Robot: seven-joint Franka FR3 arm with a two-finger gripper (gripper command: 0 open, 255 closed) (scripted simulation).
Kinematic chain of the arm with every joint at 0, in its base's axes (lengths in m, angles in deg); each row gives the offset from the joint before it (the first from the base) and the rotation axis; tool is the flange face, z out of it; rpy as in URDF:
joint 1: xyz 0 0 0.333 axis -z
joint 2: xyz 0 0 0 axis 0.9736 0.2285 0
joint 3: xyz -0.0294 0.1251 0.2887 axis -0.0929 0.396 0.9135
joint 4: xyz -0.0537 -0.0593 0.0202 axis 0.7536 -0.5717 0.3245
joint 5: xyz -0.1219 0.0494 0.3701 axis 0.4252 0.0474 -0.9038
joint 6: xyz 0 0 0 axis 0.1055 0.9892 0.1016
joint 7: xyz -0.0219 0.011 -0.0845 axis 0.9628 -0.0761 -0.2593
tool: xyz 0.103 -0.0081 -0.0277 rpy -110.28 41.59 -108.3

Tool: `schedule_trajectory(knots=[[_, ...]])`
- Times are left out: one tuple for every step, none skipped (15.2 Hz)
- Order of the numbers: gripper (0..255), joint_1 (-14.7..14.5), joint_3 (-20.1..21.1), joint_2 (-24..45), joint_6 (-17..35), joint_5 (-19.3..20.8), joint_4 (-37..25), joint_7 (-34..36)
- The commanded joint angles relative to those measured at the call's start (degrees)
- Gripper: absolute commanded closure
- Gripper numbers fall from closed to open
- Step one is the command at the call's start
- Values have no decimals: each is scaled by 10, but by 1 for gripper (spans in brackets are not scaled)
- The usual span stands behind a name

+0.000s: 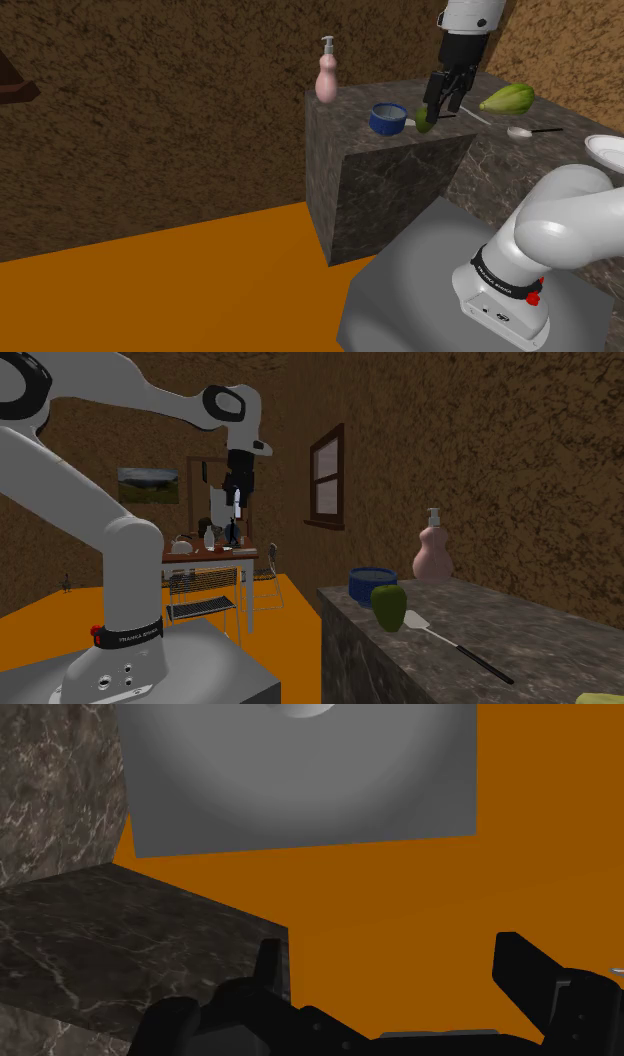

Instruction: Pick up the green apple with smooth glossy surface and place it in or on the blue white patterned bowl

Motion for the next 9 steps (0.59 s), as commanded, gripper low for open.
schedule_trajectory(knots=[[0,0,0,0,0,0,0,0],[0,4,-8,6,15,10,7,-9],[0,8,-17,12,30,19,12,-19],[0,13,-25,19,46,28,18,-28],[0,17,-34,27,62,37,22,-37],[0,21,-43,35,78,45,26,-46],[0,25,-52,45,94,54,29,-54],[0,29,-60,55,110,62,32,-63],[0,33,-69,65,126,69,33,-71]])
